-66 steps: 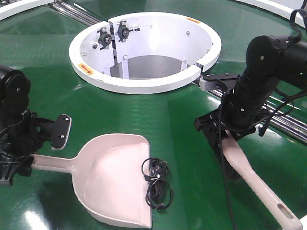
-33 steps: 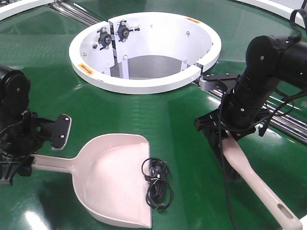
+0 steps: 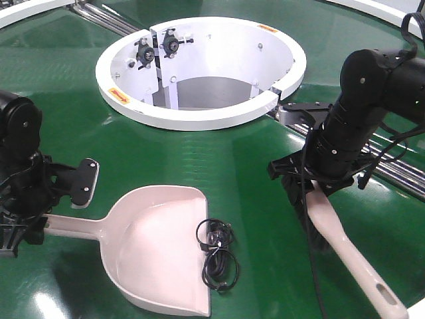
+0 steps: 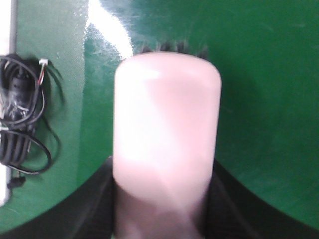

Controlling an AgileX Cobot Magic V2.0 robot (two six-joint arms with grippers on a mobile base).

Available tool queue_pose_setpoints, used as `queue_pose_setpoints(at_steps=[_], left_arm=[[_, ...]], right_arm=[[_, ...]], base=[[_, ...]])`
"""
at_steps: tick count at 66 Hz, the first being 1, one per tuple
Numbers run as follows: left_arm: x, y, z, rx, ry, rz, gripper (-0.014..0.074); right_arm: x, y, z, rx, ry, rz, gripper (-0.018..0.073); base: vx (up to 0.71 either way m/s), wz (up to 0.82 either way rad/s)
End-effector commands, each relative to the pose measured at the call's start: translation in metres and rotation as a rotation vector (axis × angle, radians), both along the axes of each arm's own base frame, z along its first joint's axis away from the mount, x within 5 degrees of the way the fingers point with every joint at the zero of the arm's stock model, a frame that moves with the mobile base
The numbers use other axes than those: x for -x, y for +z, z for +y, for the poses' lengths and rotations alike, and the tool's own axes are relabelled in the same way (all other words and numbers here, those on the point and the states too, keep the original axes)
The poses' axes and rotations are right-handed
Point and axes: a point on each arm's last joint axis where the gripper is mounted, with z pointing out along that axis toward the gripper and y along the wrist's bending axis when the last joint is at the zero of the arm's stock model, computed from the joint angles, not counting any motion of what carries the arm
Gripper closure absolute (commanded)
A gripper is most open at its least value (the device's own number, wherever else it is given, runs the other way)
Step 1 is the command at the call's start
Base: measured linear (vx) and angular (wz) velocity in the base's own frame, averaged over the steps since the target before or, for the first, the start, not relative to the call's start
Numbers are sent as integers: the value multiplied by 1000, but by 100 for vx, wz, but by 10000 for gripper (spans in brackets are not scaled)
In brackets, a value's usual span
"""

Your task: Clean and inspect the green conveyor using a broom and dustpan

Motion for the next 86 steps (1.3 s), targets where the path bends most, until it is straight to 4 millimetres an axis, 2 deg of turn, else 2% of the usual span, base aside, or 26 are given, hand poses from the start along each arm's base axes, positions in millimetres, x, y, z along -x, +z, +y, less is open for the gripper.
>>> queue_pose_setpoints(at_steps=[1,11,25,58,67,86], left_arm=[[4,20,-4,31,9,-37,620],[4,20,-4,31,9,-37,620],[4,20,-4,31,9,-37,620],[4,20,-4,31,9,-37,620],[4,20,-4,31,9,-37,620],[4,20,-4,31,9,-37,620]], right_arm=[[3,16,3,-46,-39,-2,565],[-2,3,13,-129,-47,49,565],[-5,-21,32,-100,-1,103,565],[-1,-65,92,-175,54,168,565],[-1,-65,113,-210,84,166,565],[-11,-43,159,-300,145,141,565]], base=[[0,0],[0,0],[0,0],[0,0],[0,0],[0,0]])
